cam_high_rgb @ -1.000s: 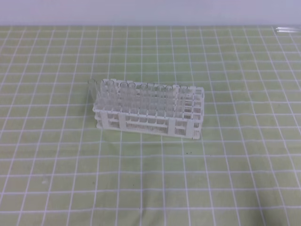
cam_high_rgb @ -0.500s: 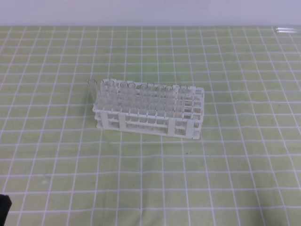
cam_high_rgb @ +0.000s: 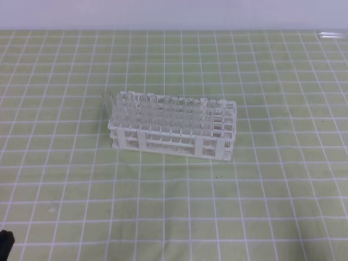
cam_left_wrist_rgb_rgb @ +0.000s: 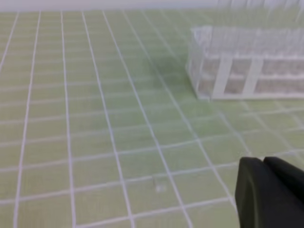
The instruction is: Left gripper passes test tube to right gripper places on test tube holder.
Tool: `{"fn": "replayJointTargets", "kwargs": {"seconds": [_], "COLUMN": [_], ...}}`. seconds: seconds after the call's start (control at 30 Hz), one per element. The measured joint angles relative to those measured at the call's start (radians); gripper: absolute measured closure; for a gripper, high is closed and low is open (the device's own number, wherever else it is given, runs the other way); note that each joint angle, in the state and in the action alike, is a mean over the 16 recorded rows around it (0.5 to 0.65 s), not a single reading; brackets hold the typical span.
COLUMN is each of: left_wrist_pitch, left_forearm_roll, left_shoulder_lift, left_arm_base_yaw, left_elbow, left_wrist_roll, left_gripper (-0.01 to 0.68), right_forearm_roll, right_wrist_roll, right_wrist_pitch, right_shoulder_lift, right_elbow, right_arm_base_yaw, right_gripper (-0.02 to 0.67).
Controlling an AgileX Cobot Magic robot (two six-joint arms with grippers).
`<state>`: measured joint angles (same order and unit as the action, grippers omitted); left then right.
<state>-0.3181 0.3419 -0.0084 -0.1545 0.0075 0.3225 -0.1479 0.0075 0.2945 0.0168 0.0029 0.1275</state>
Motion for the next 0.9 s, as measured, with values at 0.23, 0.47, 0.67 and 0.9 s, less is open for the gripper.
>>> {"fn": "replayJointTargets", "kwargs": {"seconds": [0.23,0.47,0.67,0.9], "left_wrist_pitch": [-0.023,-0.030,-0.029,-0.029], "left_forearm_roll": [-0.011,-0.011,-0.011,-0.011], "left_shoulder_lift": [-0.003,-0.003,-0.007,-0.005], "left_arm_base_yaw": [0.028,0.042,0.043,0.043], "left_elbow": [0.000,-0.003,0.001,-0.001], "left_wrist_roll": [-0.001,-0.002,-0.003,-0.003], "left_gripper": [0.675,0.675,0.674,0.674], "right_forearm_roll": [0.000,0.000,0.000,0.000], "right_wrist_roll": [0.000,0.000,0.000,0.000], "right_wrist_pitch": [0.000,0.000,0.000,0.000], "right_shoulder_lift": [0.000,0.000,-0.001,-0.001], "right_elbow": [0.000,0.000,0.000,0.000], "right_arm_base_yaw": [0.000,0.000,0.000,0.000], "right_gripper": [0.665,0.665,0.665,0.665]}}
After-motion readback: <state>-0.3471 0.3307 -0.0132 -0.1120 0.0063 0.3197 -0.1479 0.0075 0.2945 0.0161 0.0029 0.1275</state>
